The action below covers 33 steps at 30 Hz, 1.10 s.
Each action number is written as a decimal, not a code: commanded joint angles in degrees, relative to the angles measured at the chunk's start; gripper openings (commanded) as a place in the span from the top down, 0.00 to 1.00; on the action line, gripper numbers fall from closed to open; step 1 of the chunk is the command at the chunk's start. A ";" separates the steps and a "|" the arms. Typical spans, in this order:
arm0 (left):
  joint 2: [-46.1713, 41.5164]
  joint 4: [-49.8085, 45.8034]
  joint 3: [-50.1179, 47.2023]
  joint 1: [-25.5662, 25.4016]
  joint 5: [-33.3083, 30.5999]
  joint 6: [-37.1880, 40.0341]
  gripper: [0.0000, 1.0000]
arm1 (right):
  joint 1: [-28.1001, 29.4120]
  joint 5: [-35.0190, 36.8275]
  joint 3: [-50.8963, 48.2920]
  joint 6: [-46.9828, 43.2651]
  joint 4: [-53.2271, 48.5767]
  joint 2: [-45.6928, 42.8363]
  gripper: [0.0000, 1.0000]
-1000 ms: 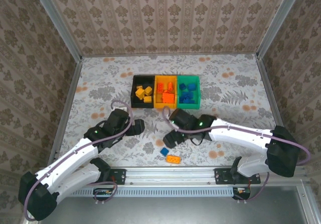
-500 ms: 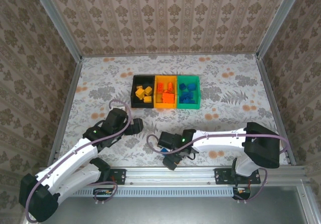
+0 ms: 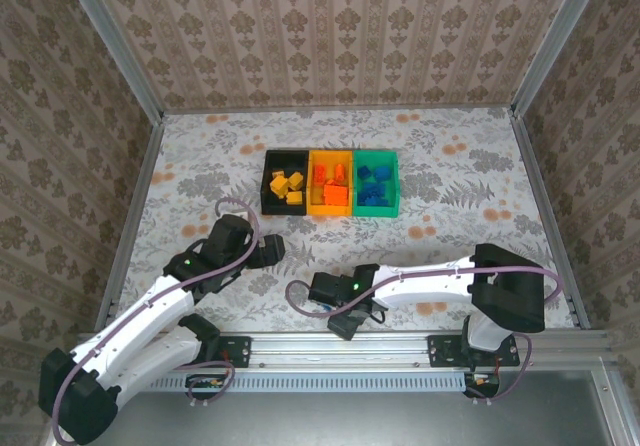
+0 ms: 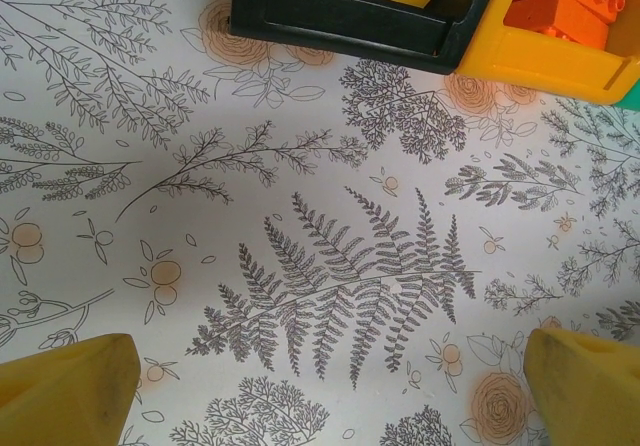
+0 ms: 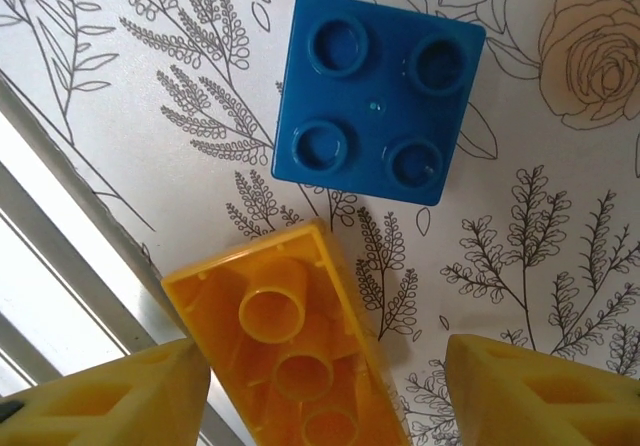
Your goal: Sort the legos into containers by color
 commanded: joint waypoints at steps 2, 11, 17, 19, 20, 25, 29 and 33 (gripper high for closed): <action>-0.60 -0.82 -0.88 0.60 0.88 -0.12 0.00 | 0.41 2.52 0.88 0.07 -1.78 1.23 0.43; -0.27 -0.43 -0.75 0.74 1.33 -0.15 0.00 | -1.08 4.89 -1.01 3.53 -1.18 -0.48 0.60; -0.11 -0.22 -0.92 0.78 1.39 0.02 0.00 | -5.69 5.68 -2.97 5.96 -0.94 -6.29 0.70; 0.02 0.01 -1.09 0.78 1.48 0.11 0.00 | -8.14 5.63 -2.39 6.22 -0.43 -8.79 0.72; 0.09 0.14 -1.18 0.78 1.60 0.11 0.00 | -9.45 5.49 -1.57 6.08 -0.04 -10.04 0.73; 0.34 0.75 -1.54 0.83 1.78 0.06 0.00 | -17.54 1.97 8.09 4.64 4.58 -9.54 0.74; 0.71 1.05 -1.71 0.84 2.23 0.02 0.00 | -21.77 -1.11 21.27 4.19 9.64 -0.90 0.73; 0.93 0.76 -1.86 0.79 2.44 0.12 0.00 | -24.90 -3.44 36.37 5.08 10.70 11.40 0.73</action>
